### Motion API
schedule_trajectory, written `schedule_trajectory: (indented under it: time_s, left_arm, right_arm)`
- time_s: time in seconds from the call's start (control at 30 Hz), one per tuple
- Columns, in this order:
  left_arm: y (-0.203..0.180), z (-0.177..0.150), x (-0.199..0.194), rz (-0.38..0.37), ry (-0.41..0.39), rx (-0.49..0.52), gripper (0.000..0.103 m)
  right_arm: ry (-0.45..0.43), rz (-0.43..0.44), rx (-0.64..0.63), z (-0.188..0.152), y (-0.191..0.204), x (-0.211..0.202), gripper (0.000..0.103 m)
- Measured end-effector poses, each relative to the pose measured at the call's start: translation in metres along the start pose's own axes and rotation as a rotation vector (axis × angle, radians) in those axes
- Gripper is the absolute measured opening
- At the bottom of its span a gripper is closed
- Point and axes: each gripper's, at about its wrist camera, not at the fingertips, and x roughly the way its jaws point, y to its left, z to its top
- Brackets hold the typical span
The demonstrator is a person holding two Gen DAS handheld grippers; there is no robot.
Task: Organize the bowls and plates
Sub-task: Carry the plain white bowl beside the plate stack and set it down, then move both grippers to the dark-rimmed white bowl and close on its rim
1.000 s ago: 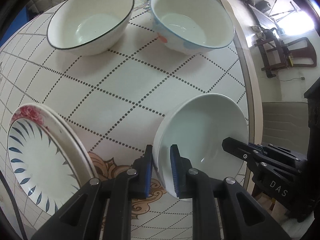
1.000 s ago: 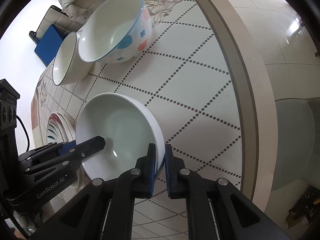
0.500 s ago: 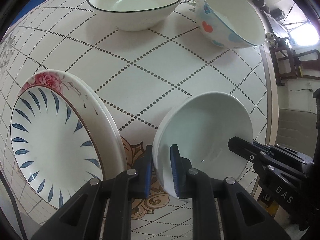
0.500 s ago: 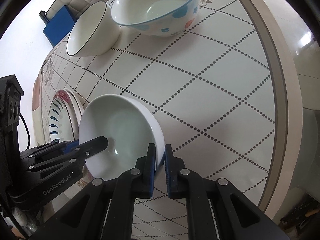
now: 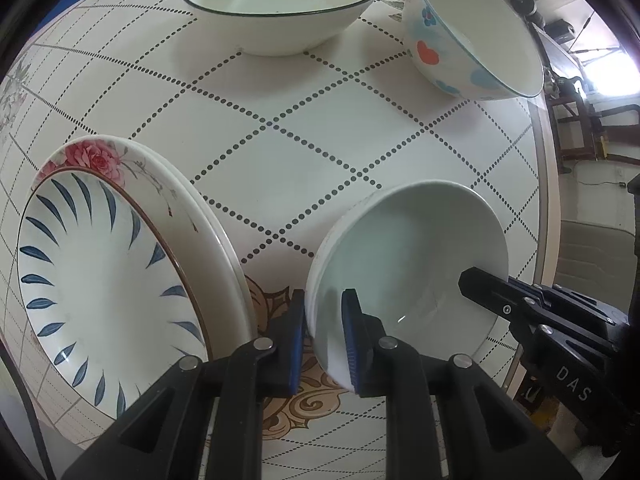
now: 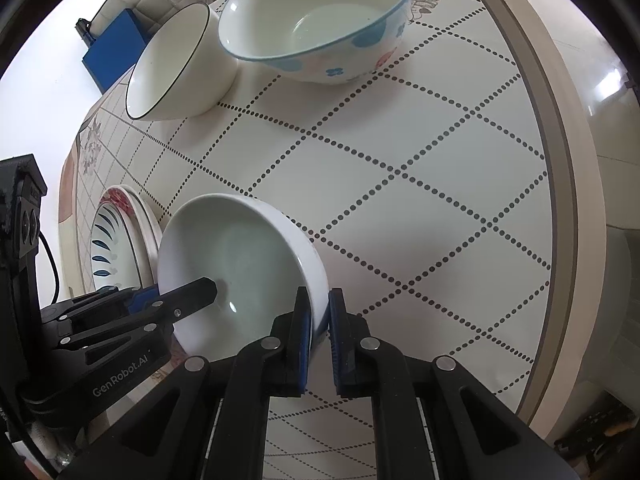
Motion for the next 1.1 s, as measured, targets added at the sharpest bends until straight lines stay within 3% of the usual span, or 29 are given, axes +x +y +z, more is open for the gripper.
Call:
schedule_trajectory:
  time_s: [0.1, 0.27, 0.37, 0.57, 0.67, 0.73, 0.77, 0.9, 1.1]
  left_arm:
    - [0.008, -0.011, -0.018, -0.01, -0.027, -0.057, 0.016]
    - [0.012, -0.021, -0.062, -0.021, -0.124, -0.078, 0.018]
    - [0.018, -0.01, -0.083, -0.041, -0.164, -0.081, 0.028]
    - [0.045, 0.035, -0.1, -0.074, -0.209, -0.152, 0.029]
    - [0.063, 0.062, -0.101, -0.093, -0.212, -0.209, 0.029]
    - [0.074, 0.079, -0.096, -0.12, -0.203, -0.248, 0.029]
    - [0.078, 0.086, -0.093, -0.126, -0.197, -0.267, 0.029]
    - [0.093, 0.112, -0.08, -0.151, -0.164, -0.316, 0.029]
    - [0.102, 0.135, -0.058, -0.141, -0.113, -0.337, 0.029]
  right_arm:
    - [0.012, 0.023, 0.016, -0.001, -0.005, -0.003, 0.01]
    - [-0.005, 0.045, 0.045, -0.002, -0.015, -0.023, 0.024]
    - [-0.037, 0.067, 0.07, 0.004, -0.026, -0.043, 0.026]
    - [-0.077, 0.139, 0.101, 0.044, -0.033, -0.082, 0.029]
    - [-0.096, 0.147, 0.014, 0.08, -0.008, -0.099, 0.038]
    - [-0.107, 0.144, -0.048, 0.107, 0.013, -0.108, 0.059]
    - [-0.105, 0.147, -0.087, 0.121, 0.026, -0.11, 0.062]
    - [-0.046, 0.116, -0.22, 0.173, 0.078, -0.096, 0.063]
    - [0.064, -0.005, -0.363, 0.224, 0.125, -0.053, 0.063]
